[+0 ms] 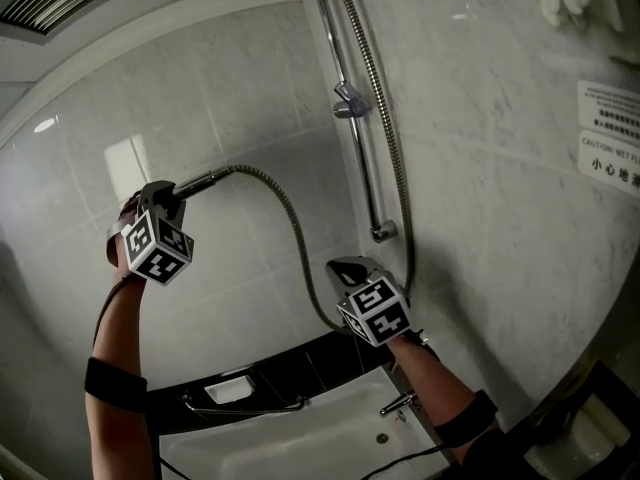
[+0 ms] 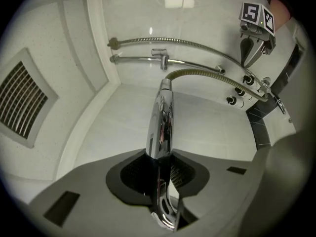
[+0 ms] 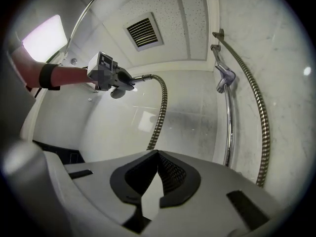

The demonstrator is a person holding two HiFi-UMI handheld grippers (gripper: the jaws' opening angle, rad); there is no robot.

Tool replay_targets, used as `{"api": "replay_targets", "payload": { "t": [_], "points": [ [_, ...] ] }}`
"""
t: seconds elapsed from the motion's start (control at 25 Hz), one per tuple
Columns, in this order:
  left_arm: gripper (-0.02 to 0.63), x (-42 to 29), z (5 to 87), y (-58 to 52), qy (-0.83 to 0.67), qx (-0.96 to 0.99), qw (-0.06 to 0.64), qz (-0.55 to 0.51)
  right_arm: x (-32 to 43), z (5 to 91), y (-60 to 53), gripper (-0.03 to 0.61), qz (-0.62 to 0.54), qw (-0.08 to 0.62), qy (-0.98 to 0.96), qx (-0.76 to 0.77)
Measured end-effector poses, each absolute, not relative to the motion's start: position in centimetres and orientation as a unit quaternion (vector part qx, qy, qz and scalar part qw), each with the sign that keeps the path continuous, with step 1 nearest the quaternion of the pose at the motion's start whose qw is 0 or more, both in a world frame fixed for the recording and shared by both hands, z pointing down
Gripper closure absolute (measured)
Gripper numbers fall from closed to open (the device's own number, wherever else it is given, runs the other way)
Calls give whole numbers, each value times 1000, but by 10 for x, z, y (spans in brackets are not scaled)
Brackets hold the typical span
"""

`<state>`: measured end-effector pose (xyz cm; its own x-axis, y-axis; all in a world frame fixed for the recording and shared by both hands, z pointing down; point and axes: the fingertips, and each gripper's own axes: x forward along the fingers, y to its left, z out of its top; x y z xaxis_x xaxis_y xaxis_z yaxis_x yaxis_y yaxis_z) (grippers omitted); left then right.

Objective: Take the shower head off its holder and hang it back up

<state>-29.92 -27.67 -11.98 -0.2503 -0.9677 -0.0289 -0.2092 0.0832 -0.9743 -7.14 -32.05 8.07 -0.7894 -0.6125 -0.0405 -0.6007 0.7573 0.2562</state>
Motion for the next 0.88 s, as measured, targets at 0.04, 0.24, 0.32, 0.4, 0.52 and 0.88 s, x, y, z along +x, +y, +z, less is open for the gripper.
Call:
{"api": "replay_targets", "payload": {
  "t": [0.04, 0.24, 0.32, 0.4, 0.52, 0.88],
  "points": [
    [522, -292, -129, -282, 618, -470, 396, -490, -67, 74, -323, 555, -129, 19, -936, 328],
    [522, -269, -171, -305, 609, -465, 402, -501, -52, 55, -331, 555, -131, 7, -933, 335],
    [522, -248, -189, -311, 601, -467, 412, -502, -46, 51, -333, 555, -128, 3, -933, 337],
    [522, -234, -203, -319, 590, -459, 420, -515, -41, 48, -337, 555, -125, -1, -932, 341],
    [522, -218, -217, -331, 576, -451, 423, -534, -32, 42, -344, 555, -124, -4, -929, 348],
    [522, -189, -257, -362, 556, -432, 431, -564, -18, 7, -366, 555, -128, -3, -924, 360]
  ]
}}
